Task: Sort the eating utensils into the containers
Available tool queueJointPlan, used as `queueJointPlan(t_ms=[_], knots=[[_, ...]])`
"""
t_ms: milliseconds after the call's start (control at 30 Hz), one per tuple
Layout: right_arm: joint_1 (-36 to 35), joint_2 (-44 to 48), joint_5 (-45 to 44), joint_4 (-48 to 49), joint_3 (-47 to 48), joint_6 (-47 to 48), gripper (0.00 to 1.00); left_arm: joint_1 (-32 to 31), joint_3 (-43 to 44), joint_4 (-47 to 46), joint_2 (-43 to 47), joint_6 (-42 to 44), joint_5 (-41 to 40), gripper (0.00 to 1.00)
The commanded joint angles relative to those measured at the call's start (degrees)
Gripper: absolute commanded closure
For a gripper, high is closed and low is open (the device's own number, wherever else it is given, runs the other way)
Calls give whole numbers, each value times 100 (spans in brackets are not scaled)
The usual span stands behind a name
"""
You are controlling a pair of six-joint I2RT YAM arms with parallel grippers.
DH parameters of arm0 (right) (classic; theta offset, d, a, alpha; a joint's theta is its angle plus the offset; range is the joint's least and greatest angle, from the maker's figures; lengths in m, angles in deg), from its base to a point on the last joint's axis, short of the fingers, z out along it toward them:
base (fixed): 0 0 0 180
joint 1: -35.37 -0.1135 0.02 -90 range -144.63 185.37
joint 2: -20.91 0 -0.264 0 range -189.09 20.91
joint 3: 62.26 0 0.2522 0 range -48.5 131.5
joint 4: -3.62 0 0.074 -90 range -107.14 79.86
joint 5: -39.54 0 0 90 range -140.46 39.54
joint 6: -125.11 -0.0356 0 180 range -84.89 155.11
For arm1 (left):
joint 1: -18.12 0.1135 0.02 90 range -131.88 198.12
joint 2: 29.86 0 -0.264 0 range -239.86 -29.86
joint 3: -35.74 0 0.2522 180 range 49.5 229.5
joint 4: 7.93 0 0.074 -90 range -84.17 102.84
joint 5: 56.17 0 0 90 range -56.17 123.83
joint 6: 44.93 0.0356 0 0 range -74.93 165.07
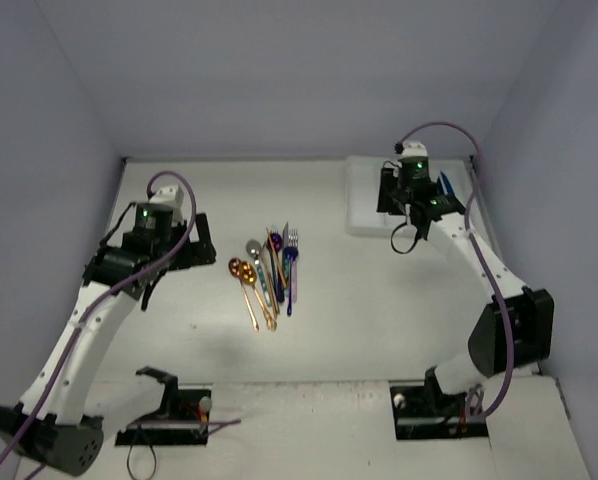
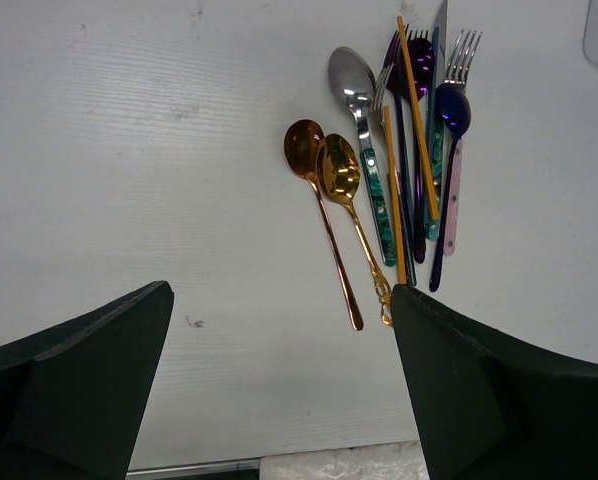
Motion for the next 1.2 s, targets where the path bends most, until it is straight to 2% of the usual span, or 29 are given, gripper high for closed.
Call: queueJointPlan(t_ms=[0,133,200,267,367,600,767,1167], knots=[[-739,346,-146,-4,-741,-909,60,-162,264,-476,-229,-257,284,18],[-1000,821,-295,35,-1280,-1295,60,-798,430,-848,-749,-493,44,41],[-1004,1214,-383,31,-1538,-1376,60,-1299,629,-1053,-1179,-563,-322,45],[-1004,1512,-417,22,-1782,-1395,60,-1719,882,-1188,-1935,-717,-589,58],[-1004,1877,-312,8,-2125,-1443,60,-1995,1311,-1334,-2687,-926,-735,66],[-1007,2454,-135,-55,-2592,-1518,59,-2158,1998,-1726,-4278,-1203,-696,70],[-996,2696,-103,-133,-2779,-1450,60,-2238,2299,-1722,-4965,-1270,-657,73],[-992,2835,-81,-197,-3015,-1365,59,-2258,2205,-1727,-5443,-1253,-918,85]])
